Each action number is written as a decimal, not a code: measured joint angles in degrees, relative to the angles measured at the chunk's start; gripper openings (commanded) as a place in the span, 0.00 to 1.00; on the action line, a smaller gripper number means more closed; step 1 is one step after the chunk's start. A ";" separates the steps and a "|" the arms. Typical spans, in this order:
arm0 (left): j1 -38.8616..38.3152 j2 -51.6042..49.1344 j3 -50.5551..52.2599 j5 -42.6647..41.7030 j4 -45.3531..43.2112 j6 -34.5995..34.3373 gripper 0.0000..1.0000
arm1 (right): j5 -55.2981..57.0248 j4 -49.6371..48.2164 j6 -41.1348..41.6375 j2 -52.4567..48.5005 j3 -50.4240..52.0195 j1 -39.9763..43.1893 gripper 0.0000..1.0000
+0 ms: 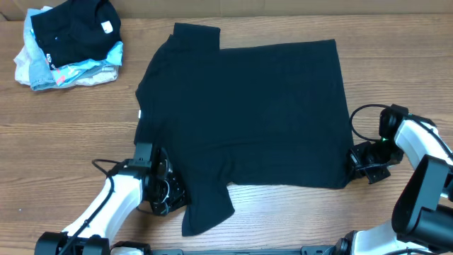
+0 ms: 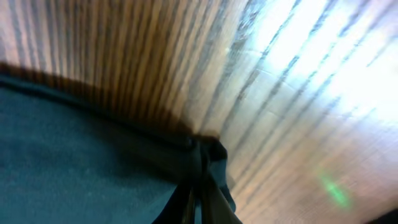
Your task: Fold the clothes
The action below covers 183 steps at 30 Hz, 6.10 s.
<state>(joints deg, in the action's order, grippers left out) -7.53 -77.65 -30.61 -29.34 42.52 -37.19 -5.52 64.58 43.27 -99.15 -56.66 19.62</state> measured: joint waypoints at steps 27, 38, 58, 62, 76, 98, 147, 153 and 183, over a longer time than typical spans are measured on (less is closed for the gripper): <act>-0.74 8.68 -25.49 28.57 9.20 5.90 0.04 | 1.46 3.65 -5.95 3.21 -18.27 -0.37 0.04; -0.76 1.22 -25.51 32.92 0.85 5.95 0.04 | -4.74 -8.04 -8.94 3.21 -18.34 -0.98 0.04; 0.04 -9.53 -25.53 39.65 -24.09 6.32 0.05 | 5.79 -19.76 -7.43 2.80 -18.36 -10.97 0.04; 0.04 -10.08 -25.55 39.47 -26.67 6.34 0.09 | 6.14 -21.79 -7.26 0.00 -18.58 -10.99 0.04; 0.04 -18.45 -25.55 39.60 -29.33 6.47 0.25 | 5.03 -29.40 -7.10 -4.87 -18.58 -11.04 0.20; 0.50 -14.86 -29.03 32.68 -16.96 13.25 0.04 | 2.71 -12.96 -16.81 -4.87 -27.43 -10.64 0.18; 3.19 -25.77 -30.49 36.76 10.56 -3.80 0.04 | 2.95 -13.40 -12.61 -11.19 -13.77 -10.75 0.04; 3.19 -15.67 -30.16 37.11 15.39 -4.68 0.04 | 6.14 -6.29 -10.88 -4.83 -13.07 -10.75 0.04; 3.19 -25.03 -30.12 27.78 -5.33 7.65 0.04 | -0.24 -18.51 -13.75 -7.13 -13.07 -12.22 0.04</act>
<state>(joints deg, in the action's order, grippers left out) -4.34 -102.67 -60.73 -1.56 37.19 -29.54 -5.76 46.06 29.52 -106.28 -69.73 7.40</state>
